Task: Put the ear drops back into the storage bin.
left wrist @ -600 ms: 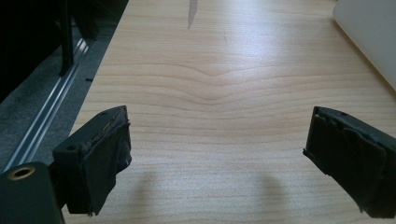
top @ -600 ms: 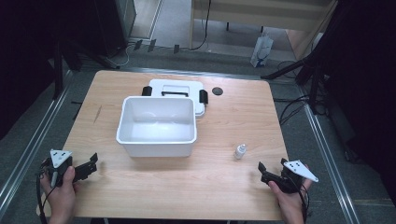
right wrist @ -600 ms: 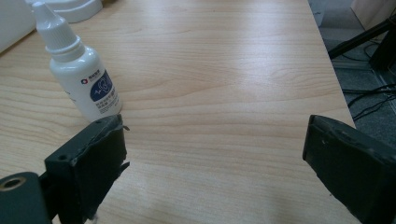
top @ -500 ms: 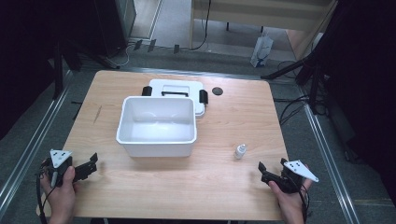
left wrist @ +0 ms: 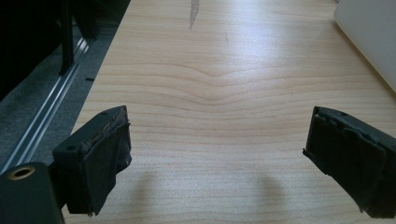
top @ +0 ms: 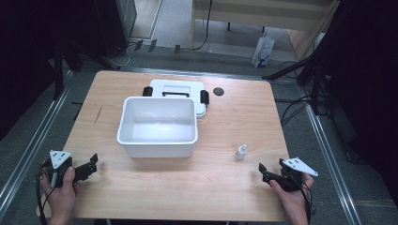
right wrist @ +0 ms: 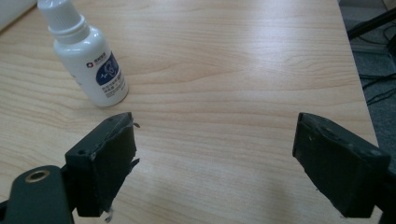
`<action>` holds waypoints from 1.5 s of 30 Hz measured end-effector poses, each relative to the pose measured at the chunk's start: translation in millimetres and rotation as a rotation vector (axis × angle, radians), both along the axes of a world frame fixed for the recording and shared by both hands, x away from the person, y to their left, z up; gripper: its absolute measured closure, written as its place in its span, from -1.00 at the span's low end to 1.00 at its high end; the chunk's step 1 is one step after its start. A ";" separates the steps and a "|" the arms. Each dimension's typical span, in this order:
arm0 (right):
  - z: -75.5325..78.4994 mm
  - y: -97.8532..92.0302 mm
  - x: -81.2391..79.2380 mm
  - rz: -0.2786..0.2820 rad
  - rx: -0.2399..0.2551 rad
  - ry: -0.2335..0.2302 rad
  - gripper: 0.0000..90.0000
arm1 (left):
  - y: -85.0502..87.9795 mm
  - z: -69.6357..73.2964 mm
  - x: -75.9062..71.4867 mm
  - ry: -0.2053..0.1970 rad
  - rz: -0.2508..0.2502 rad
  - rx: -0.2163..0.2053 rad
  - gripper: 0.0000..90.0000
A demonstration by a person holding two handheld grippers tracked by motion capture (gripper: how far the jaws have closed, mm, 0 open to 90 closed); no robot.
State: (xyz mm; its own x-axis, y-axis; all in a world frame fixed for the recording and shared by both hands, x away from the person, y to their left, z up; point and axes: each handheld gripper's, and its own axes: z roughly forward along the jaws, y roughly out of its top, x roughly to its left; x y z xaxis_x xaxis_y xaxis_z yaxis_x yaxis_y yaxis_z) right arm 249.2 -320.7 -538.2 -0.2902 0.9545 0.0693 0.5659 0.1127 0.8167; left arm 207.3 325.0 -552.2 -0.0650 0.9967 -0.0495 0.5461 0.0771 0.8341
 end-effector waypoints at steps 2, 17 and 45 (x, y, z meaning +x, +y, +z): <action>4.2 4.8 1.3 0.024 -0.043 0.033 -0.71 | 0.2 0.1 -0.2 0.002 -0.002 0.001 -0.83; 28.9 38.2 31.4 0.318 -0.321 0.312 -0.65 | 1.0 0.1 -0.2 0.004 -0.002 -0.007 -0.83; 88.4 100.9 98.9 0.434 -0.544 0.642 -0.05 | 1.9 -0.1 0.6 0.009 0.001 -0.016 -0.83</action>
State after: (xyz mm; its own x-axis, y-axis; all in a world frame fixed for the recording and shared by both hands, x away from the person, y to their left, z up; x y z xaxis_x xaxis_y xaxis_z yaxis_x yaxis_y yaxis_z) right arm 348.1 -219.7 -449.8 -0.6885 0.7205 -0.0834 0.7082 0.6926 0.1369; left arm 207.9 326.9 -552.3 -0.0670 0.9956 -0.0650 0.5538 0.0913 0.8276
